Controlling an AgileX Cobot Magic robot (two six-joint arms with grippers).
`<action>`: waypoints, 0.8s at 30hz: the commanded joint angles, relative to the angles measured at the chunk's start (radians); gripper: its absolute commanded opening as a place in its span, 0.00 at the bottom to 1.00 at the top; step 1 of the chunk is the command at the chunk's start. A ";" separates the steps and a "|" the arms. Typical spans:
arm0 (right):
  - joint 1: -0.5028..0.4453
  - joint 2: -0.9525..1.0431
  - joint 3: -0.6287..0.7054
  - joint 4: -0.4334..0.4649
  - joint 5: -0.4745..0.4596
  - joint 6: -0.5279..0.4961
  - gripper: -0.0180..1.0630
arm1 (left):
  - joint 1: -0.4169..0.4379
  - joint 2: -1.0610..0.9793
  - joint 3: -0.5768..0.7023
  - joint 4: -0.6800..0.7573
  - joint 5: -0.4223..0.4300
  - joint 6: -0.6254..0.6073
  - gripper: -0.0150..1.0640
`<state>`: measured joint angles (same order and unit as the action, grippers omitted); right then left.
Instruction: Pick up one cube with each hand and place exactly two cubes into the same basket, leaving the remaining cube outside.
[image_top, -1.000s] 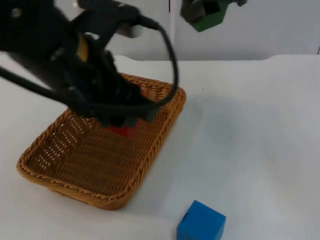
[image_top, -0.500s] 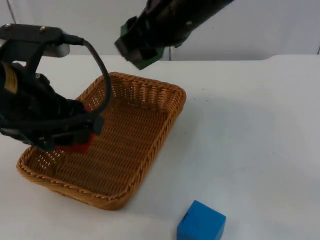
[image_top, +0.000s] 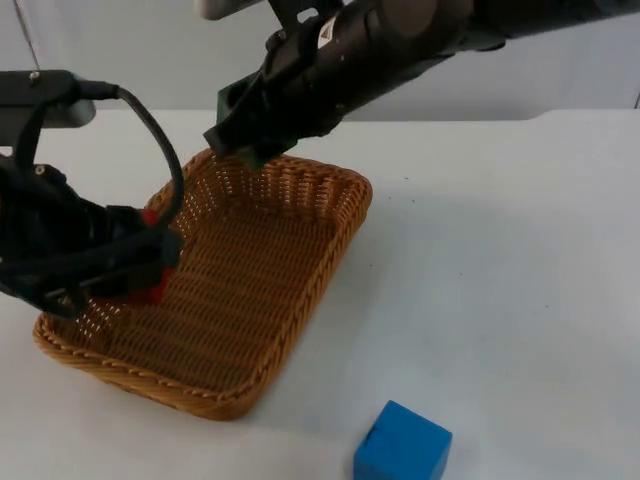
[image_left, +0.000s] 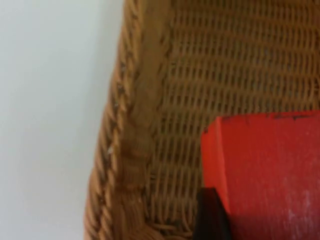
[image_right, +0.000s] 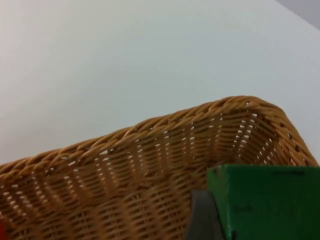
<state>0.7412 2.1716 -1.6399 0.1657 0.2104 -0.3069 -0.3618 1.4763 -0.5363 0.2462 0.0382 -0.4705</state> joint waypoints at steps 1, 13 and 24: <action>0.004 0.001 -0.004 0.003 -0.037 0.003 0.02 | 0.008 -0.012 0.005 0.002 -0.026 -0.009 0.01; 0.004 0.057 -0.004 0.003 -0.112 0.003 0.02 | 0.015 -0.003 0.005 0.035 -0.158 -0.005 0.01; 0.004 0.130 -0.004 0.001 -0.154 0.003 0.02 | 0.015 0.148 0.005 0.069 -0.219 -0.005 0.01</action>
<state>0.7412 2.3007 -1.6399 0.1657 0.0850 -0.3069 -0.3494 1.6109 -0.5363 0.3102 -0.1529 -0.4705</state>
